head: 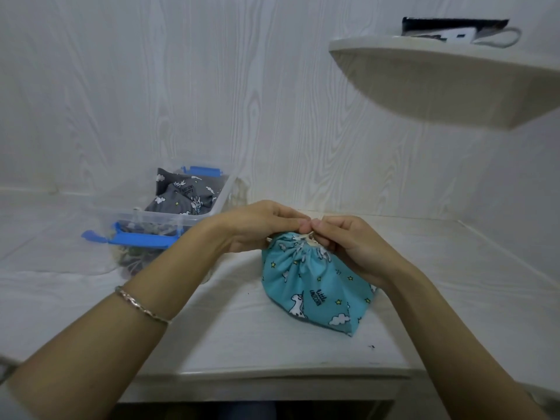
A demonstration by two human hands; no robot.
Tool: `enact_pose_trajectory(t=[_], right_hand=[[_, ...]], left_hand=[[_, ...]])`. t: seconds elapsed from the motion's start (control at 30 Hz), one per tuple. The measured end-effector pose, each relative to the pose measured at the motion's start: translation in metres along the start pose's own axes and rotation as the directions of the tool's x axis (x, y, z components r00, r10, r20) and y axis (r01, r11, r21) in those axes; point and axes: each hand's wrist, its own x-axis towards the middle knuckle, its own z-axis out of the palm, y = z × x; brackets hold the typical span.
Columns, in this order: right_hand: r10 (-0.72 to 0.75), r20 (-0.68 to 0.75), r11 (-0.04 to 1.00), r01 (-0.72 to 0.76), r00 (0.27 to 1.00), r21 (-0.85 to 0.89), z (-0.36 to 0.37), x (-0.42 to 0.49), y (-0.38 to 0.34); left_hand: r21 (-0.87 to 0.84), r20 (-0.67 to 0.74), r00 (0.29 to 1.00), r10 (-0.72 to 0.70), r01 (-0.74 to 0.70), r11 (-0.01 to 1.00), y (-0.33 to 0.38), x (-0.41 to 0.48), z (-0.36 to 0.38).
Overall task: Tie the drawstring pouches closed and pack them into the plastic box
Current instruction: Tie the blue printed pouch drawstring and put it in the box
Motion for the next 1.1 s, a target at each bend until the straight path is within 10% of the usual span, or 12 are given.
enact_pose_trajectory(t=[0.4,0.53,0.73,0.97,1.1], right_hand=[[0.046,-0.011,0.975,-0.043,0.999,0.218,0.001,0.0,0.006],[0.057,-0.083,0.971,-0.036,0.995,0.238,-0.004,-0.002,0.006],[0.046,-0.117,0.953,-0.008,0.992,0.301,-0.009,-0.005,0.003],[-0.032,-0.16,0.999,0.025,0.987,-0.045,0.001,-0.005,0.005],[-0.025,-0.103,0.999,0.022,0.994,-0.033,0.004,-0.003,0.001]], left_hand=[[0.382,-0.113,0.982,0.151,-0.097,0.919,0.001,-0.015,0.0],[0.526,-0.389,0.851,0.354,-0.11,0.843,0.003,-0.011,-0.002],[0.77,-0.507,0.717,0.478,0.129,0.625,0.0,-0.007,0.009],[0.865,-0.5,0.691,0.522,0.37,0.339,0.004,-0.013,0.012],[0.65,-0.233,0.914,0.333,-0.108,0.752,0.013,-0.012,0.02]])
